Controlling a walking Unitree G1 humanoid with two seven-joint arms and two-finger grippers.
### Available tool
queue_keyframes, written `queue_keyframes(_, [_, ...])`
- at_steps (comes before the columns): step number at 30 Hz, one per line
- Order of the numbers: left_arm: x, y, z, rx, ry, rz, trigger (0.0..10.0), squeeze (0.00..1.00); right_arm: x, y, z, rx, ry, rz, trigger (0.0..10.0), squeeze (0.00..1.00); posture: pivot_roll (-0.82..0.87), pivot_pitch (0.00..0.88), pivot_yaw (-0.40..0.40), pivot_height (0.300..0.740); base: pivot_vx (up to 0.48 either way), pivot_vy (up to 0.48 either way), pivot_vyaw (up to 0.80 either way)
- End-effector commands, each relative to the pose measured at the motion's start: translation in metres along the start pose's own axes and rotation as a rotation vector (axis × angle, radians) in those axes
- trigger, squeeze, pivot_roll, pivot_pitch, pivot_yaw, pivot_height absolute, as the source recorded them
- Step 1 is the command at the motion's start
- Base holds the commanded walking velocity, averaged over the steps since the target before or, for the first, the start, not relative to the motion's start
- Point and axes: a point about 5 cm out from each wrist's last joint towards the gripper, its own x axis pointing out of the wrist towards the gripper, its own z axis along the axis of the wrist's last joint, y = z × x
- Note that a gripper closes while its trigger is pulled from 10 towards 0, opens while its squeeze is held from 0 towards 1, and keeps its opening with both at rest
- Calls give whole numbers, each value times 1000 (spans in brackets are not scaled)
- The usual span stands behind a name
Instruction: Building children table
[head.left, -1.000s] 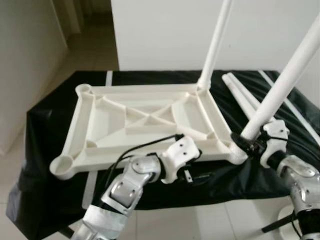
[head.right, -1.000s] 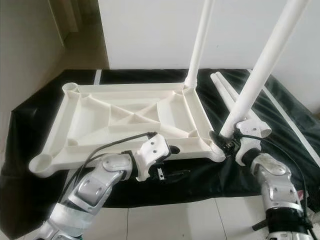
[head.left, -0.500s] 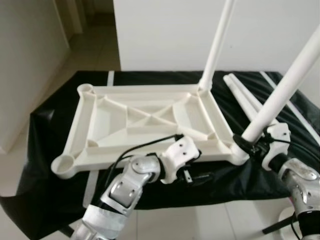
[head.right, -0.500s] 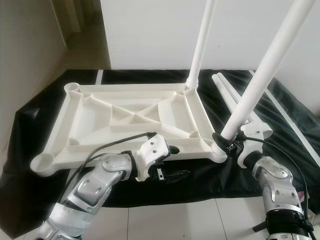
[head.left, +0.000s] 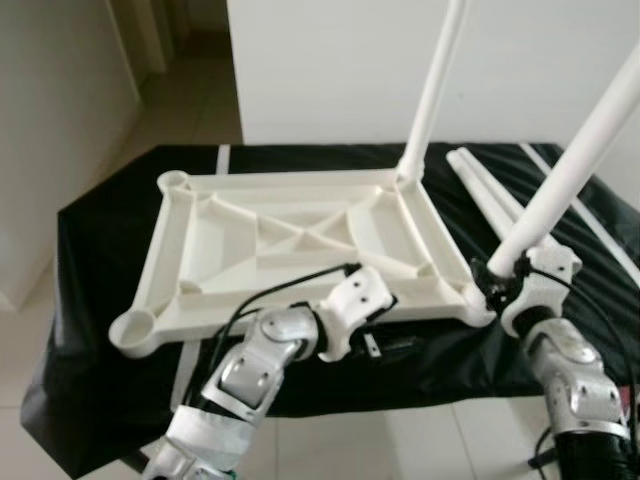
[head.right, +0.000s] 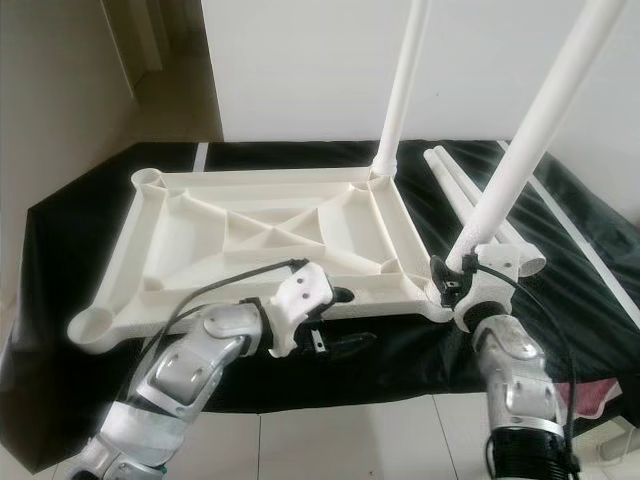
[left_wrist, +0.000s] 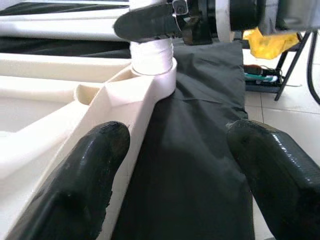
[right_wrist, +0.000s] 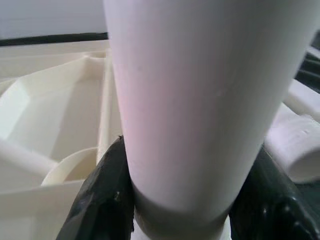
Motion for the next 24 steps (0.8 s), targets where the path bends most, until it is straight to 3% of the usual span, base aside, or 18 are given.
queue_keyframes(1, [-1, 10, 0, -12, -6, 97, 10000, 0, -6, -3, -12, 31, 57, -101, 10000, 0, -22, 0, -12, 740, 0, 0, 0])
queue_keyframes(5, [-2, 21, 0, -17, -5, 143, 10000, 0, -11, 13, -16, 72, 58, -204, 10000, 0, -23, 0, -12, 740, 0, 0, 0])
queue_keyframes(8, [-4, 32, 1, -8, 2, 203, 10000, 0, -14, 34, -18, 130, 62, -315, 10000, 0, -10, 0, -13, 740, 0, 0, 0])
queue_keyframes(10, [-4, 32, 1, -8, 2, 203, 10000, 0, -14, 34, -18, 130, 62, -315, 10000, 0, -10, 0, -13, 740, 0, 0, 0])
queue_keyframes(12, [-8, 36, 2, -3, 0, 227, 10000, 0, -16, 51, -15, 190, 49, -319, 10000, 0, -2, 0, -11, 740, 0, 0, 0])
queue_keyframes(14, [-11, 37, 3, 2, -5, 234, 10000, 0, -17, 59, -10, 232, 17, -271, 10000, 0, -3, 0, -6, 740, 0, 0, 0])
queue_keyframes(19, [-13, 39, 2, 19, -2, 247, 10000, 0, -16, 56, -1, 225, -15, -243, 10000, 0, -3, 0, -4, 740, 0, 0, 0])
queue_keyframes(20, [-12, 40, 2, 27, -5, 252, 10000, 0, -18, 52, 6, 214, -59, -230, 10000, 1000, -4, 0, -1, 740, 0, 0, 0])
queue_keyframes(24, [-11, 40, 3, 30, -9, 247, 10000, 0, -20, 50, 8, 206, -73, -213, 10000, 1000, -8, 0, 1, 740, 0, 0, 0])
